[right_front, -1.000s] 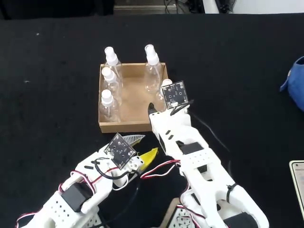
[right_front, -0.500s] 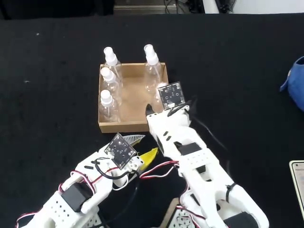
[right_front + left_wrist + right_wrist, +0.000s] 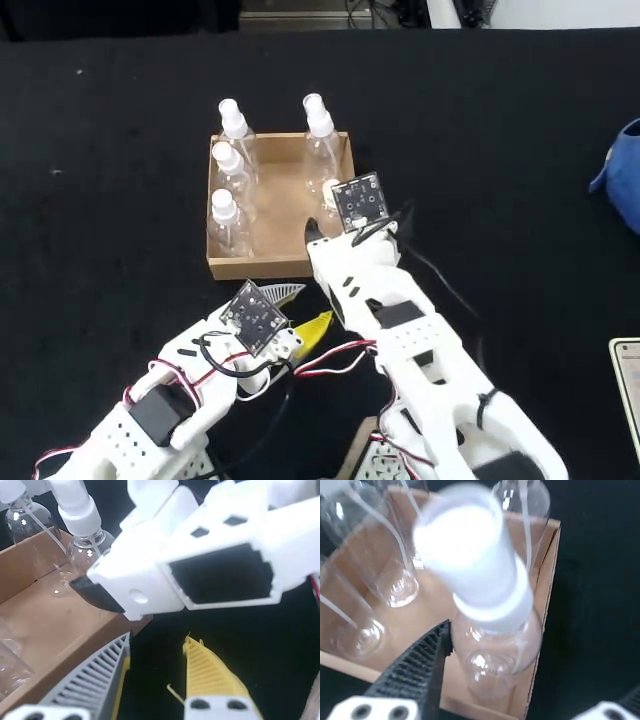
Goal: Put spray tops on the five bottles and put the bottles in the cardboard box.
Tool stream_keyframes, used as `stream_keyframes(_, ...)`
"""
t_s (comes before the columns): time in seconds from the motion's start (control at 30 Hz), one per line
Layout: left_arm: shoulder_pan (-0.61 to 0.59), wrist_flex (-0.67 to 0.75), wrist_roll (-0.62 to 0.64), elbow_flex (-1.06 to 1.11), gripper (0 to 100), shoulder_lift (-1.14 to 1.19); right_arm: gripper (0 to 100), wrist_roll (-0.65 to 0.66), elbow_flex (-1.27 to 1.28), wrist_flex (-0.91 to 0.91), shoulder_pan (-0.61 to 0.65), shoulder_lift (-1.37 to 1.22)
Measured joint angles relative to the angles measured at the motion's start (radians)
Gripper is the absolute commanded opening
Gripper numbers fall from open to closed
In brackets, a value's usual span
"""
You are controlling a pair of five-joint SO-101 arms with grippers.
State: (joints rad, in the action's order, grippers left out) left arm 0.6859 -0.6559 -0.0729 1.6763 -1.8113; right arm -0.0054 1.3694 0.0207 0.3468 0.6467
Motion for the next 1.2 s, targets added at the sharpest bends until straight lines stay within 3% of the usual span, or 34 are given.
stream_keyframes(0.2,0.000,0.000,0.000,0.000,3,0.000,53.1,0.000,0.000,-0.121,0.002,0.124)
stream_keyframes(0.47,0.000,0.000,0.000,0.000,3,0.000,53.1,0.000,0.002,-0.155,0.002,0.173)
stream_keyframes(0.87,0.000,0.000,0.000,0.000,3,0.000,51.8,0.000,0.000,-0.626,0.003,0.601)
stream_keyframes(0.97,0.000,0.000,0.000,0.000,3,0.000,37.1,0.000,0.000,-0.721,-0.003,0.721)
stream_keyframes(1.1,0.000,0.000,0.000,0.000,3,0.000,3.9,0.002,0.000,-0.798,-0.115,0.861)
stream_keyframes(1.13,0.000,0.000,0.000,0.000,3,0.000,0.4,0.002,0.000,-0.804,-0.150,0.891)
stream_keyframes(1.2,0.000,-0.021,0.000,0.000,3,0.000,8.4,0.002,0.000,-0.807,-0.230,0.950)
